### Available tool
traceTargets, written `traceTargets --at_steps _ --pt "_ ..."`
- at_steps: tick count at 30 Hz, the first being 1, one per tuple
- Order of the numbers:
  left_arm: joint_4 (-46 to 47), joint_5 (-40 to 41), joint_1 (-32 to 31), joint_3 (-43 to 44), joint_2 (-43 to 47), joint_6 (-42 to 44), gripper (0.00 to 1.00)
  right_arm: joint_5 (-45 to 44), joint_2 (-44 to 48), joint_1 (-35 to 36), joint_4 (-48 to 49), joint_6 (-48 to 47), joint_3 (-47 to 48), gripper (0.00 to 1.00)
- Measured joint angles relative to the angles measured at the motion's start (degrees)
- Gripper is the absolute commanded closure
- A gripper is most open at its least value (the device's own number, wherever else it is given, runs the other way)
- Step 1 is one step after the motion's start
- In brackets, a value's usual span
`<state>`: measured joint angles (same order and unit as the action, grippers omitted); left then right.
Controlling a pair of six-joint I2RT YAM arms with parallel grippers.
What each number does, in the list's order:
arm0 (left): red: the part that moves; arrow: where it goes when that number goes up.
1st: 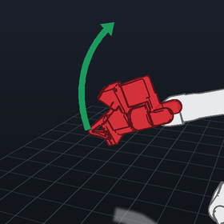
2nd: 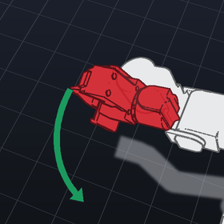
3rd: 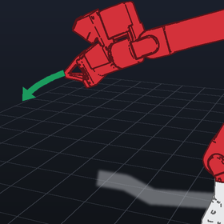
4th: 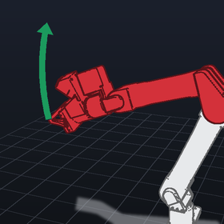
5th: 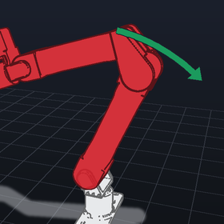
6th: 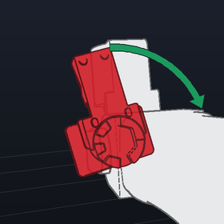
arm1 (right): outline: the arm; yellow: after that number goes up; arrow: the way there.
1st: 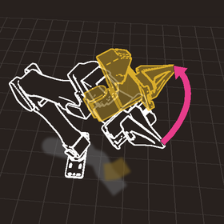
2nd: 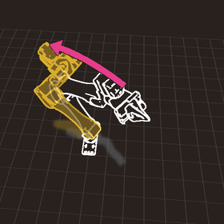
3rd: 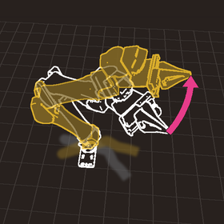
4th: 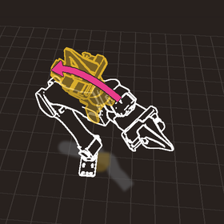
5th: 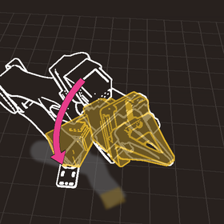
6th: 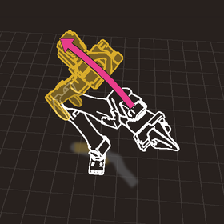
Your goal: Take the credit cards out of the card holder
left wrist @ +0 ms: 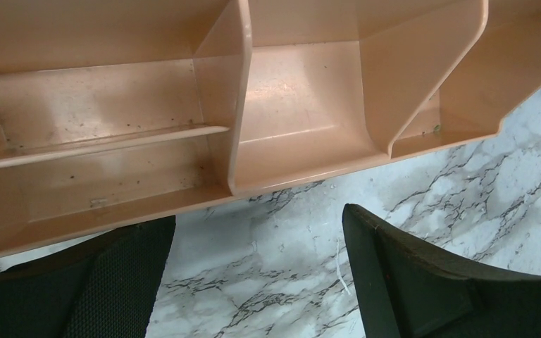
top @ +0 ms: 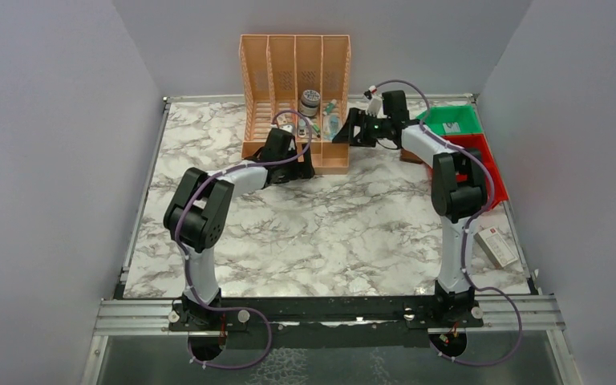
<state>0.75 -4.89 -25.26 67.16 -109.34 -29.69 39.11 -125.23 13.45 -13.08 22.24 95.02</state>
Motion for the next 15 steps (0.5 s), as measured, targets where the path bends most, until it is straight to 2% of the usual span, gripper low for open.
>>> traceTargets --at_steps 7,15 --pt "-0.46 -0.83 0.04 3.5 -3.02 -1.36 0.09 -10.03 0.7 -0.02 -0.46 -0.2 1.42 0.1" --pt "-0.57 -1.99 0.07 6.14 -5.05 -3.06 0.09 -23.67 7.63 -3.23 -0.85 -1.73 -1.57 0.1"
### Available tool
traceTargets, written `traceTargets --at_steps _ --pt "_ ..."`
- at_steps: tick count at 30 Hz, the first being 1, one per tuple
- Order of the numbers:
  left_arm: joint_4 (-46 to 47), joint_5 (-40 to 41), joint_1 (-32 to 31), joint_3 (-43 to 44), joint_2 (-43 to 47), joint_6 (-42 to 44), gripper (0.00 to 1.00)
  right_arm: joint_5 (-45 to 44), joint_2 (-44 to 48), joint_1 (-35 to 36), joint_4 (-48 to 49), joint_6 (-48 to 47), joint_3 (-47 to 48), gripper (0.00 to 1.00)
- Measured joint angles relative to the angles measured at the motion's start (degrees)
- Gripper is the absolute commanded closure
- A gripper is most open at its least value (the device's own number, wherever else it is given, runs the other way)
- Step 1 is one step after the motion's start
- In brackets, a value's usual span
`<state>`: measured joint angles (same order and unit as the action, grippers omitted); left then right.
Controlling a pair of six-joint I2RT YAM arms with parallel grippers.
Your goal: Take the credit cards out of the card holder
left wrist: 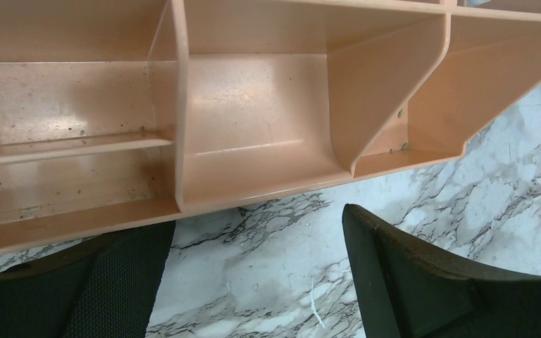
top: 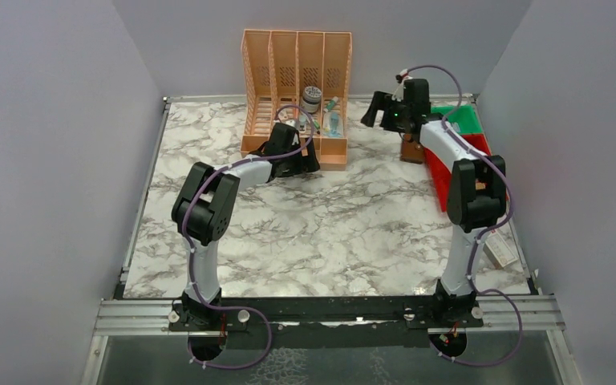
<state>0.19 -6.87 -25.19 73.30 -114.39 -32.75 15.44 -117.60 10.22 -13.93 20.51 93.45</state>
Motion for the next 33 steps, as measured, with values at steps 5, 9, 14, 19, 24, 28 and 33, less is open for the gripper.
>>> traceTargets --at_steps 5,9,14,19,24,28,33 --pt "0.85 -1.77 0.0 -0.02 -0.2 -1.27 0.09 -8.87 1.11 -3.17 -0.92 -0.44 -0.35 0.1" --pt "2.03 -3.89 0.0 -0.13 -0.44 -2.43 0.09 -15.69 0.85 -3.65 -2.99 -0.98 -0.87 0.12" --pt "5.4 -5.99 0.07 -1.68 -0.44 -3.61 0.11 -20.02 -0.15 -3.85 -3.39 -2.58 -0.98 0.15" --pt "8.09 -9.75 0.02 -1.86 -0.81 -5.6 0.13 -22.32 -2.75 -3.98 -4.59 -4.04 -0.96 0.15" --pt "9.44 -11.8 -0.44 -1.57 -2.21 -6.93 0.13 -23.3 -4.68 -4.09 -5.88 -4.76 -1.44 0.15" --pt "10.03 -12.61 -0.46 -1.44 -2.56 -7.76 0.13 -22.8 -4.7 -4.2 -5.75 -5.03 -3.17 0.17" --pt "10.36 -13.42 -0.9 0.52 -4.04 -8.81 0.14 -21.31 -2.89 -4.24 -2.23 -5.11 -7.19 0.21"
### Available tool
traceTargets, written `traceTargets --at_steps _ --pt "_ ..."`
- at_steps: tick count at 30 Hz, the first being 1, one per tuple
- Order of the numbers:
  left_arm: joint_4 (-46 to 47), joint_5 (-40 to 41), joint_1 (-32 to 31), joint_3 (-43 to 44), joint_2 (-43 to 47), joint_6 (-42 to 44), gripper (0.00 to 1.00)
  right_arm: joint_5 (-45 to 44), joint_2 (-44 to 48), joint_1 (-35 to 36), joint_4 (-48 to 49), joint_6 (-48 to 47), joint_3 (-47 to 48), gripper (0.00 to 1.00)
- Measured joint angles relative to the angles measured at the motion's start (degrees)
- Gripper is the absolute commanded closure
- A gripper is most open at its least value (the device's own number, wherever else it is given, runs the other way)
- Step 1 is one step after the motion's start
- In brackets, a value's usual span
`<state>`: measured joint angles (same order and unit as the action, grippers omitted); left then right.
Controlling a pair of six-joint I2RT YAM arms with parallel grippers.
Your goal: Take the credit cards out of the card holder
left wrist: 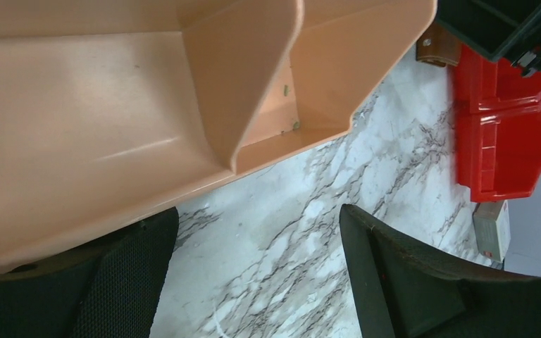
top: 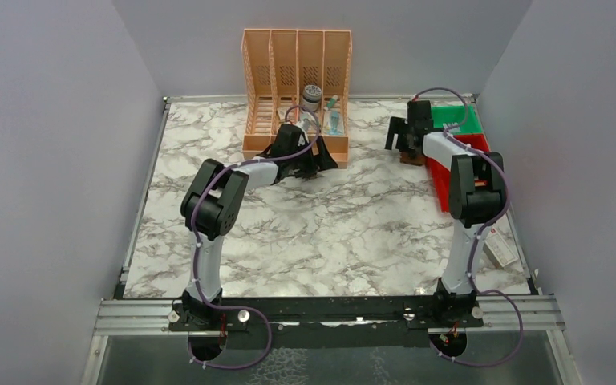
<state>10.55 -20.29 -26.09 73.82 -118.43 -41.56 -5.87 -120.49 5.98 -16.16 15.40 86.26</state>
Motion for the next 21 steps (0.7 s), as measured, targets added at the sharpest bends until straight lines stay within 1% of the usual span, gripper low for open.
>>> traceTargets --at_steps 5,11,14,18,21 --pt "0.37 -0.37 -1.4 1.92 -1.49 -0.61 0.14 2.62 4.2 -0.13 3.02 0.57 -6.69 0.24" --pt "2.08 -0.39 -1.7 1.07 -1.46 -0.94 0.14 5.92 12.09 0.09 5.68 1.77 -17.7 0.27" --pt "3.23 -0.24 -1.81 -1.38 -0.2 -0.79 0.13 6.97 18.01 1.09 5.57 2.99 -24.61 0.27" --pt "3.34 0.55 -2.54 -7.04 5.07 0.2 0.12 8.39 28.65 2.75 2.4 5.42 -34.47 0.27" --pt "3.34 1.14 -3.96 -10.95 9.9 1.05 0.12 8.96 34.86 3.32 -0.66 6.32 -36.89 0.26"
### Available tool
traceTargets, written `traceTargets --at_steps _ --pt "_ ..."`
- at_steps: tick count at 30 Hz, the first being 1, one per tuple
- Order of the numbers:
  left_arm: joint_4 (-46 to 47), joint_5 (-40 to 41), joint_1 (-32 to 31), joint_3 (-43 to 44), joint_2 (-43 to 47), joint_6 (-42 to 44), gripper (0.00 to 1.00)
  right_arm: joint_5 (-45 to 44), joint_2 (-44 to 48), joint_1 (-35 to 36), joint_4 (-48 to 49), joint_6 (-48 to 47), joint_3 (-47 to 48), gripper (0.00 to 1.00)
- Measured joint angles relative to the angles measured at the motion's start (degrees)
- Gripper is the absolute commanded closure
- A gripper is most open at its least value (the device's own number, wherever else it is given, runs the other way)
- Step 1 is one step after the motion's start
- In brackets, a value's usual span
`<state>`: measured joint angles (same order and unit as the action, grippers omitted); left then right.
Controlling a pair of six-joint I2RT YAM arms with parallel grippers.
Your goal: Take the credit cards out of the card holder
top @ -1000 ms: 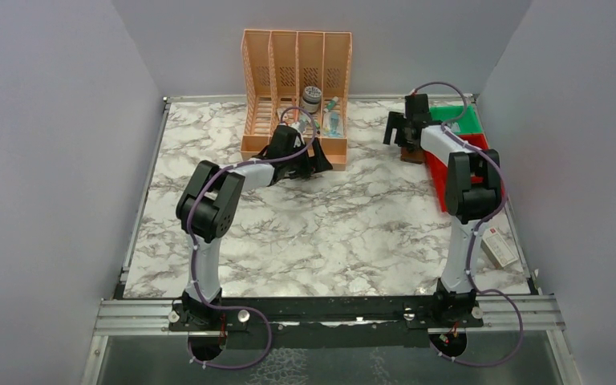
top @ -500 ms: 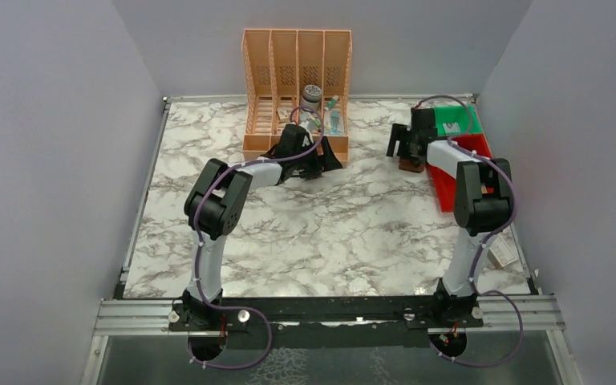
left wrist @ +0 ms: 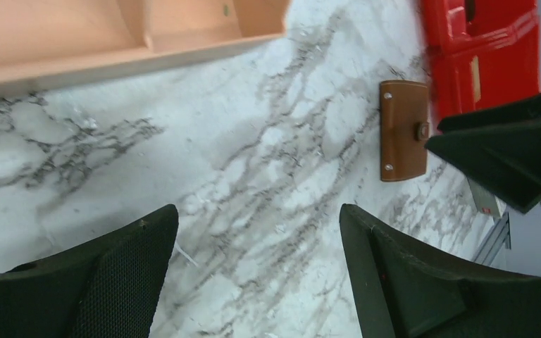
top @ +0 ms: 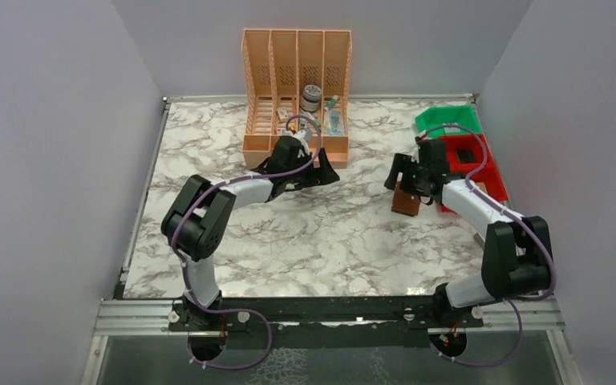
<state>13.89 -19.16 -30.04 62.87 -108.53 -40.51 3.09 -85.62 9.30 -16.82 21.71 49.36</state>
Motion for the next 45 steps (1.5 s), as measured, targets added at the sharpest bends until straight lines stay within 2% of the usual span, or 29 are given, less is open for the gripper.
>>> traceTargets --at_steps 3,6,13,17,21,26,31,33,37,38,41,45 --pt "-0.07 0.74 -1.79 -3.39 4.98 0.83 0.12 -0.63 3.28 -0.02 -0.15 0.46 0.68 0.25" --pt "-0.39 1.81 -3.72 -6.21 9.73 1.99 0.12 -2.54 2.56 -0.02 -0.28 0.48 3.34 0.25" --pt "-2.99 3.91 -5.79 -12.35 19.89 4.09 0.12 -5.4 -11.23 -0.02 -0.68 -0.37 14.03 0.26" --pt "-5.55 6.01 -6.1 -15.37 25.99 5.57 0.12 -6.29 -17.09 -0.02 -2.08 -1.11 16.96 0.27" --pt "-8.41 7.82 -6.25 -18.4 32.13 7.02 0.11 -6.4 -18.73 -0.02 -2.93 -1.03 16.26 0.27" --pt "-10.99 8.46 -6.36 -20.98 36.3 8.04 0.11 -6.23 -13.88 0.02 -2.1 -0.66 8.35 0.27" --pt "-14.05 9.16 -6.45 -22.36 39.04 9.01 0.11 -6.12 -2.64 0.13 -6.95 0.81 -1.9 0.26" --pt "-15.26 9.33 -6.45 -22.75 40.19 9.42 0.11 -6.19 1.95 0.15 -10.14 1.66 -3.93 0.2" --pt "-17.42 9.44 -6.47 -22.82 41.46 10.75 0.06 -10.32 10.27 0.37 -12.96 3.76 -3.3 0.02" --pt "-18.38 9.64 -6.47 -22.82 41.81 11.19 0.04 -12.35 11.58 0.42 -13.09 4.17 -2.49 0.0" --pt "-21.51 11.13 -6.47 -22.71 43.65 12.76 0.01 -19.69 12.35 0.33 -13.09 5.92 1.68 0.01" --pt "-26.38 14.69 -6.47 -21.27 47.01 15.58 0.01 -26.75 8.26 -1.88 -13.11 8.44 8.46 0.01"
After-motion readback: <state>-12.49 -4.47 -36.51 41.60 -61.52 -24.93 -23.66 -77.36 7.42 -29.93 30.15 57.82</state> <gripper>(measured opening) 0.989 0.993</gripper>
